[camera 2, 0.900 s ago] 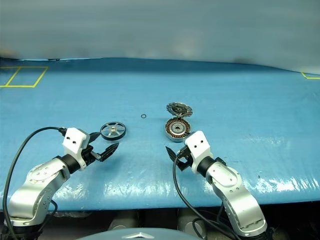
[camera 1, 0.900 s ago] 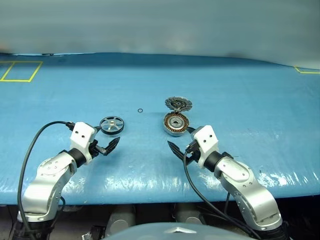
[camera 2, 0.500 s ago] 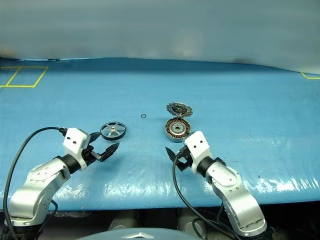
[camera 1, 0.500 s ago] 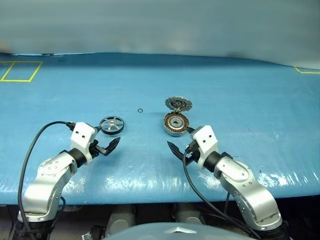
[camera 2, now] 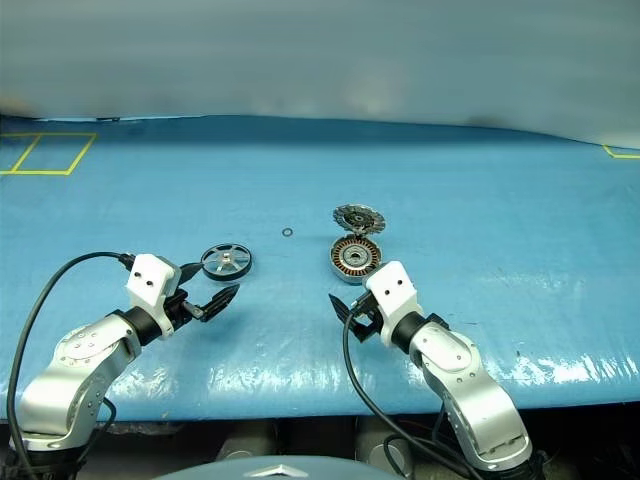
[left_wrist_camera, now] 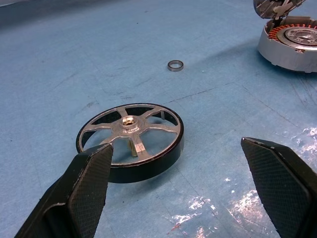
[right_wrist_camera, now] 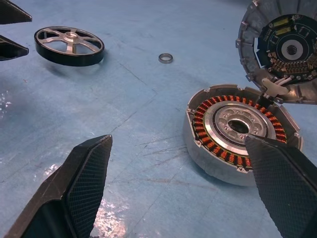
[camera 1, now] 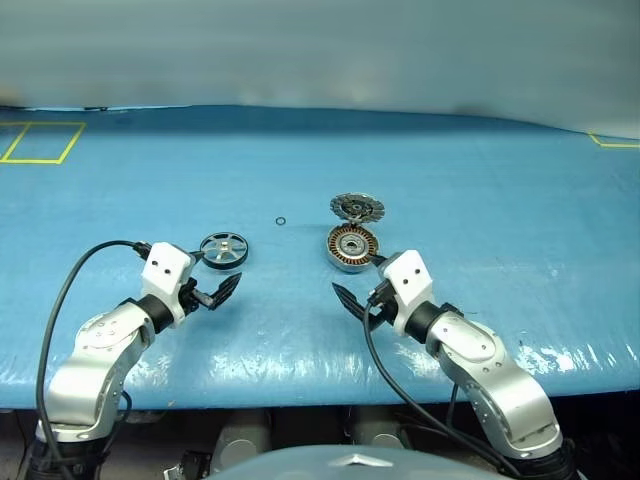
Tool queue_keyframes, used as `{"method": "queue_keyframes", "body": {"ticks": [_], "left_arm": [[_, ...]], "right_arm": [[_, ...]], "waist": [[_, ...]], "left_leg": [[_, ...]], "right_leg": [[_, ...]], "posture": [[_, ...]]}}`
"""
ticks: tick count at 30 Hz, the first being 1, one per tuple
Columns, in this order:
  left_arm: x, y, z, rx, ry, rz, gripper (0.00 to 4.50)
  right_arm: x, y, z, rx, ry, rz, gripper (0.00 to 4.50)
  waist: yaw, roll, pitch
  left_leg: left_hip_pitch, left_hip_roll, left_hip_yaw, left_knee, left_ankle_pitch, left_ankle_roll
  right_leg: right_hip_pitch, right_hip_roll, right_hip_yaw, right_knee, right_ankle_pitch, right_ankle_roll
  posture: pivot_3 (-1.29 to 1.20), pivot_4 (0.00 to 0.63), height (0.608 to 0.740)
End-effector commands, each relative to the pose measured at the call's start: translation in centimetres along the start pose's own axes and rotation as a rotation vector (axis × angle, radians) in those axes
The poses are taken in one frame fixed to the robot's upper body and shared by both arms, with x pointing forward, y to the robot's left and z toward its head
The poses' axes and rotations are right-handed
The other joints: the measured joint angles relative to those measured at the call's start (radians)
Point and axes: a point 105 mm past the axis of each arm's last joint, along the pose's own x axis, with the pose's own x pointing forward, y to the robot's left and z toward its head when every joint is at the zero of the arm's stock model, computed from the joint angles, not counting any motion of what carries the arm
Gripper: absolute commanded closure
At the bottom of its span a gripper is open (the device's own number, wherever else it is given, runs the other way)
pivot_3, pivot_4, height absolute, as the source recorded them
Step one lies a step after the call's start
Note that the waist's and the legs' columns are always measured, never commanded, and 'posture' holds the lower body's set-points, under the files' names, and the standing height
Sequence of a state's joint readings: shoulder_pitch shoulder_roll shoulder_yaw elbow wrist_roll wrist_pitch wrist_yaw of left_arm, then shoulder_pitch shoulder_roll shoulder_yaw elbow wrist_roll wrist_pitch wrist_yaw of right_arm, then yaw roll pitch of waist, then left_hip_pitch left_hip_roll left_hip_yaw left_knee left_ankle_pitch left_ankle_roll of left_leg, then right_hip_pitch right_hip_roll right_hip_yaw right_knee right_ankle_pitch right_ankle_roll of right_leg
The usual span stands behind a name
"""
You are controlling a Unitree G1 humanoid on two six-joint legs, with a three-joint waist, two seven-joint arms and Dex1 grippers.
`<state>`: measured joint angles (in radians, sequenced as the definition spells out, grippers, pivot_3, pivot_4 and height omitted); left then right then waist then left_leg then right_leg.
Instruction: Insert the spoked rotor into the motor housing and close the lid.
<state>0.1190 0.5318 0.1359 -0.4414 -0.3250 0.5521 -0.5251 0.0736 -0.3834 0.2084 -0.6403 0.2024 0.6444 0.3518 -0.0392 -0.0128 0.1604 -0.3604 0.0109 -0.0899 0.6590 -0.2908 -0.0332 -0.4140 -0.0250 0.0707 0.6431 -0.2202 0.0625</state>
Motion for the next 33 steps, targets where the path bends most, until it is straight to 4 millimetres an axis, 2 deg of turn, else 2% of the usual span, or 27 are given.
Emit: {"method": "queue_keyframes", "body": {"ticks": [1, 10, 15, 20, 24, 33], "left_arm": [[0.0, -0.1, 1.1, 0.034, -0.042, -0.007, 0.01], [0.0, -0.2, 0.9, 0.036, -0.039, -0.007, 0.01], [0.1, -0.5, 1.0, 0.038, -0.056, -0.019, 0.01], [0.2, -1.4, 0.9, 0.051, -0.078, -0.059, 0.01], [0.1, -1.8, 0.7, 0.073, -0.082, -0.076, 0.01], [0.0, -2.2, 0.4, 0.071, -0.084, -0.08, 0.01]], "right_arm": [[0.0, 0.1, 0.9, -0.019, -0.029, 0.009, 0.02], [0.6, 0.1, 1.3, -0.02, 0.047, 0.014, 0.02], [1.3, -0.2, 1.7, -0.101, 0.128, 0.029, 0.02], [3.1, -0.3, 3.1, -0.176, 0.16, 0.079, 0.02], [4.1, -0.5, 3.4, -0.22, 0.221, 0.11, 0.02], [5.5, -2.0, 2.3, -0.25, 0.372, 0.111, 0.02]], "waist": [[0.0, 0.0, 0.0], [0.0, 0.0, 0.0], [0.0, 0.0, 0.0], [-0.004, 0.0, 0.0], [-0.001, 0.0, 0.0], [0.0, 0.0, 0.0]], "left_leg": [[0.0, 0.0, 0.0, 0.0, 0.0, 0.0], [0.0, 0.0, 0.0, 0.001, 0.0, 0.0], [0.0, 0.0, 0.0, 0.001, 0.0, 0.0], [0.0, 0.0, 0.0, 0.001, 0.0, 0.0], [0.0, 0.0, -0.001, 0.001, 0.0, 0.0], [-0.001, 0.0, -0.001, 0.0, -0.001, 0.001]], "right_leg": [[0.0, 0.0, 0.0, 0.0, 0.0, 0.0], [0.0, 0.0, 0.0, 0.0, 0.001, 0.0], [0.0, 0.0, 0.0, 0.0, 0.001, 0.0], [0.0, 0.0, 0.0, 0.0, 0.001, -0.001], [0.0, 0.0, -0.001, 0.0, 0.003, -0.003], [0.0, 0.0, -0.002, 0.0, 0.004, -0.003]], "posture": [[0.0, 0.15, 0.74], [0.0, 0.15, 0.74], [0.0, 0.15, 0.74], [0.0, 0.15, 0.74], [0.0, 0.15, 0.74], [0.0, 0.15, 0.74]]}}
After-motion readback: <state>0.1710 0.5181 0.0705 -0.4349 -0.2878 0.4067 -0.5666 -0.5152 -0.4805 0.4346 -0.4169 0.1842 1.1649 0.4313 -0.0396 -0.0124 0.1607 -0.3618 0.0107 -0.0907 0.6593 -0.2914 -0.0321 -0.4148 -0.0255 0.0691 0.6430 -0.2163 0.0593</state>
